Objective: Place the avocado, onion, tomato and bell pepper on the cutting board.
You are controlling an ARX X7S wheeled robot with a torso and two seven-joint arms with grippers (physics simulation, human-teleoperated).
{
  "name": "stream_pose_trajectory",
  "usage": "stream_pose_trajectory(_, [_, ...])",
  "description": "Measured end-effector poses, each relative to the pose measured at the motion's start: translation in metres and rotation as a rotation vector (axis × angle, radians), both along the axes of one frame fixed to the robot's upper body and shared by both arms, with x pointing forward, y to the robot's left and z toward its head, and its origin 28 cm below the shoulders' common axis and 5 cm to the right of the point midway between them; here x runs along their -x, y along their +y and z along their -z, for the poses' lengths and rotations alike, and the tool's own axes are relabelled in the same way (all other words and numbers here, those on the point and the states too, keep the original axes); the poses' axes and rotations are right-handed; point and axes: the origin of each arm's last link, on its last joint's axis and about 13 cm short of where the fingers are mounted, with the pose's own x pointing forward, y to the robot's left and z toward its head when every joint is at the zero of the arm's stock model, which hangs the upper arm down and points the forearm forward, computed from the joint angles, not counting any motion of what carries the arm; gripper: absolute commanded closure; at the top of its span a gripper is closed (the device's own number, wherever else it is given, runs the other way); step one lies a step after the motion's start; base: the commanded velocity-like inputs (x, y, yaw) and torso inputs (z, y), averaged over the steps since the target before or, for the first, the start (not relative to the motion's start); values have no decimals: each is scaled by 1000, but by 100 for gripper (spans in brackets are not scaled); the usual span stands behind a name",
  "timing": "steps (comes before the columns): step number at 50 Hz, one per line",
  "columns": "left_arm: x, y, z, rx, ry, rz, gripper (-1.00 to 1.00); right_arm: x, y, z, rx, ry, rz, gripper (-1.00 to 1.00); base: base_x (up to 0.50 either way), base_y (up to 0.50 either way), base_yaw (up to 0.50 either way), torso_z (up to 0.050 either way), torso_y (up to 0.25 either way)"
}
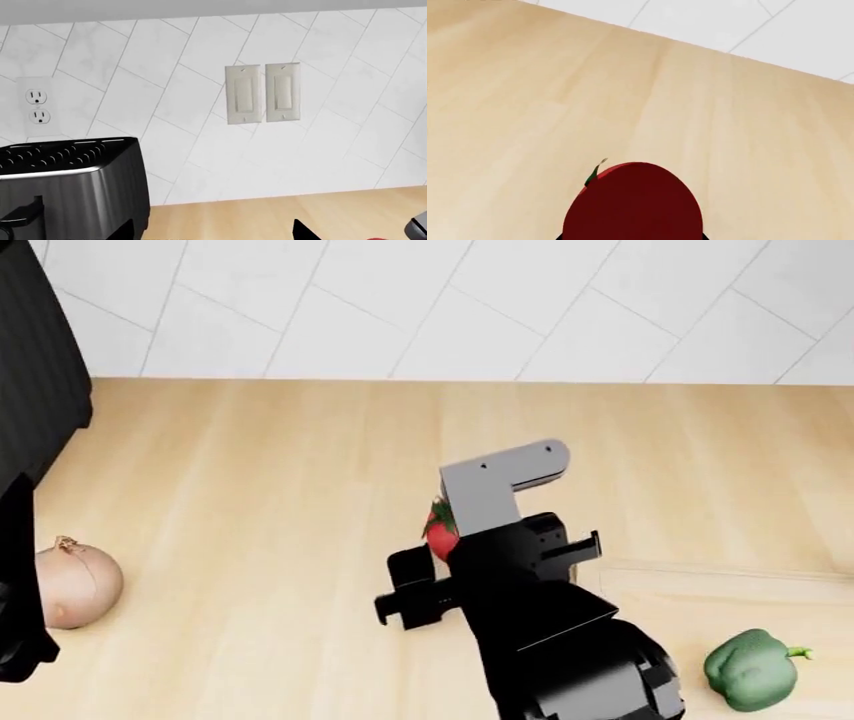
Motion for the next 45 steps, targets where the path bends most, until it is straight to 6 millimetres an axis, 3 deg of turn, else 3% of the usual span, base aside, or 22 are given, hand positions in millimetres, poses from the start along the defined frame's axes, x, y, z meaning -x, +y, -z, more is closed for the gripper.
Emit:
stream_pose_trajectory(5, [0,0,0,1,2,-1,-100,9,0,-8,-17,-24,-12,100,0,0,0,0,0])
stream_pose_trajectory(12, [0,0,2,2,8,-3,-100,29,1,-42,-76,-119,-37,100,0,0,0,0,0])
stream_pose_trajectory(19, [-3,-2,11,9,36,-5,-100,62,-9,-84,-134,-239,-48,100,0,0,0,0,0])
stream_pose_trajectory(24, [-8,-5,25,27,86,1,-100,89,-19,-102,-147,-316,-47,100,0,0,0,0,0])
stream_pose_trajectory(33, [-17,-8,59,73,207,1,-100,126,-30,-111,-145,-389,-46,100,0,0,0,0,0])
stream_pose_trajectory(45, [-14,-10,91,113,306,-23,-100,151,-35,-110,-141,-414,-51,100,0,0,0,0,0])
